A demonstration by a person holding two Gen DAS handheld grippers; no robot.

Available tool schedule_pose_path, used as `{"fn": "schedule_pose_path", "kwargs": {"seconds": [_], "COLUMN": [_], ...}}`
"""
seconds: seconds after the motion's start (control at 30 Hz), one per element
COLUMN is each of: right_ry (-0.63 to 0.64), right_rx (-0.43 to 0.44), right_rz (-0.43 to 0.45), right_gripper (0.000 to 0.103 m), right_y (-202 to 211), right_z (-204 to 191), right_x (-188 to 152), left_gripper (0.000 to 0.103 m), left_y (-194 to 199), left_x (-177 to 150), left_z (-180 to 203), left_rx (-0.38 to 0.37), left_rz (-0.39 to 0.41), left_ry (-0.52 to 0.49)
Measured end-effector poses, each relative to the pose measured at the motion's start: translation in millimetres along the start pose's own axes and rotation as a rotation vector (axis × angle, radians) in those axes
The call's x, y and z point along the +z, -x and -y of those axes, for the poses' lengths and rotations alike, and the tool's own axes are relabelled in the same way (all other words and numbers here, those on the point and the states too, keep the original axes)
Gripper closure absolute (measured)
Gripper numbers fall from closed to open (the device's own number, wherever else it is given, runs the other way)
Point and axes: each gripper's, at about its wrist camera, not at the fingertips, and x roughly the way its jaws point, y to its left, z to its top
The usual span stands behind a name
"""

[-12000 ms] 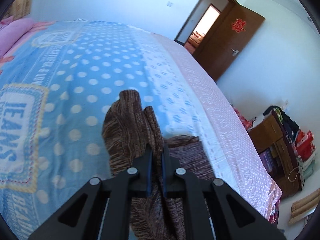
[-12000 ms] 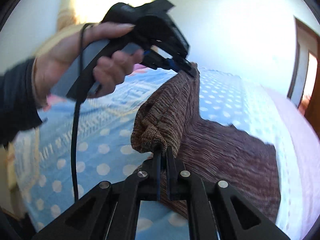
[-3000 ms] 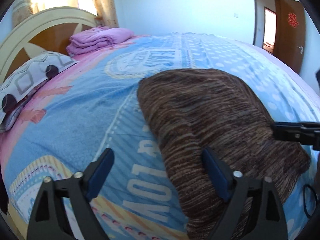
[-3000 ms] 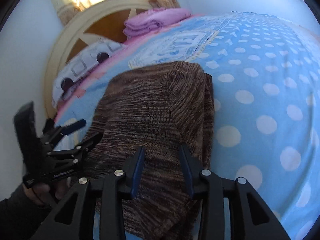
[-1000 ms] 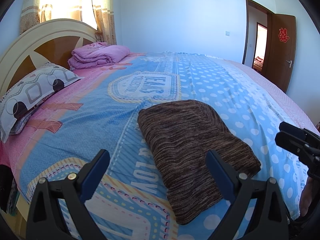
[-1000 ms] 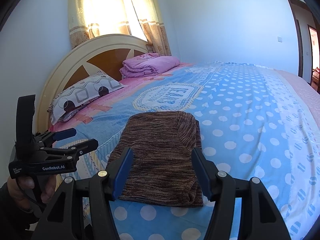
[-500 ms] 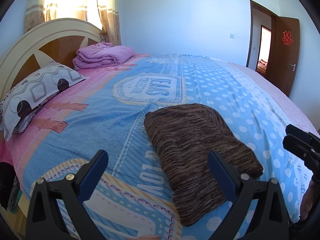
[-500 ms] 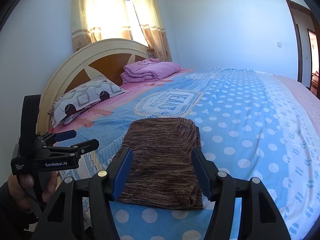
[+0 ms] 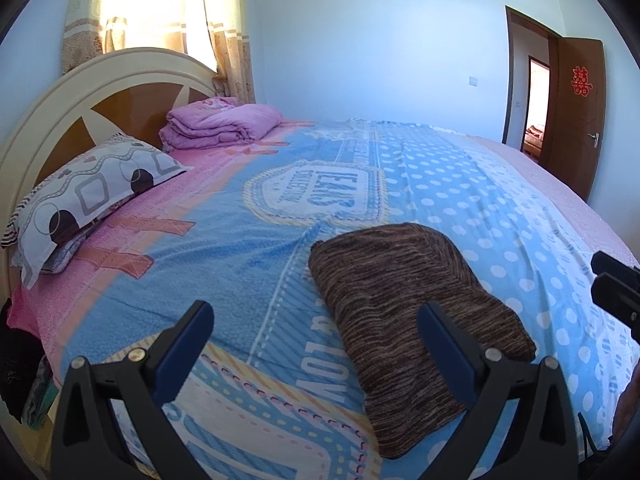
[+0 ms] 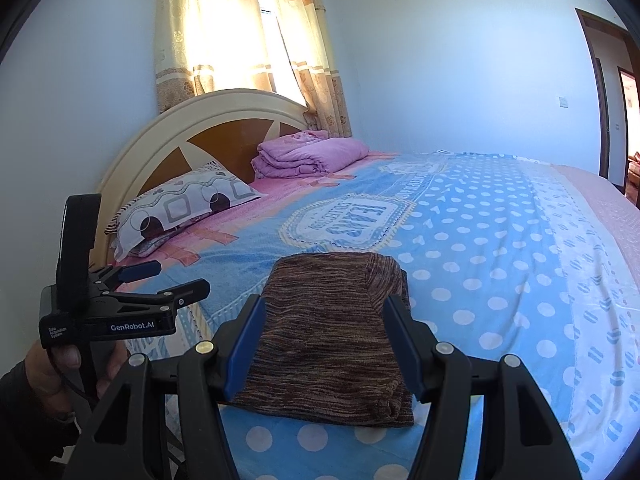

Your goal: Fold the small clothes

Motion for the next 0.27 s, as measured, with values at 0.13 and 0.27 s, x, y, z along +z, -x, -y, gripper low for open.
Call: {"fn": "schedule_pose_path", "kwargs": {"seconds": [0.13, 0.27], "right_ry": [0.01, 0.01], "right_rx": [0.002, 0.0], "right_rz": [-0.004, -0.016], "right_gripper": [0.041, 0.041], "right_y": [-0.8, -3.3], "right_z": [-1.8, -0.6], "right_x": [0.0, -1.9], "left_gripper": [0.0, 0.0], "left_y": [0.9, 0.5], "left_x": [0.2, 0.3], "left_z": [-1.3, 0.1], "left_rx": [0.019, 0.019], "left_rz": [0.017, 0.02], "left_ry": [-0.008, -0.015]}}
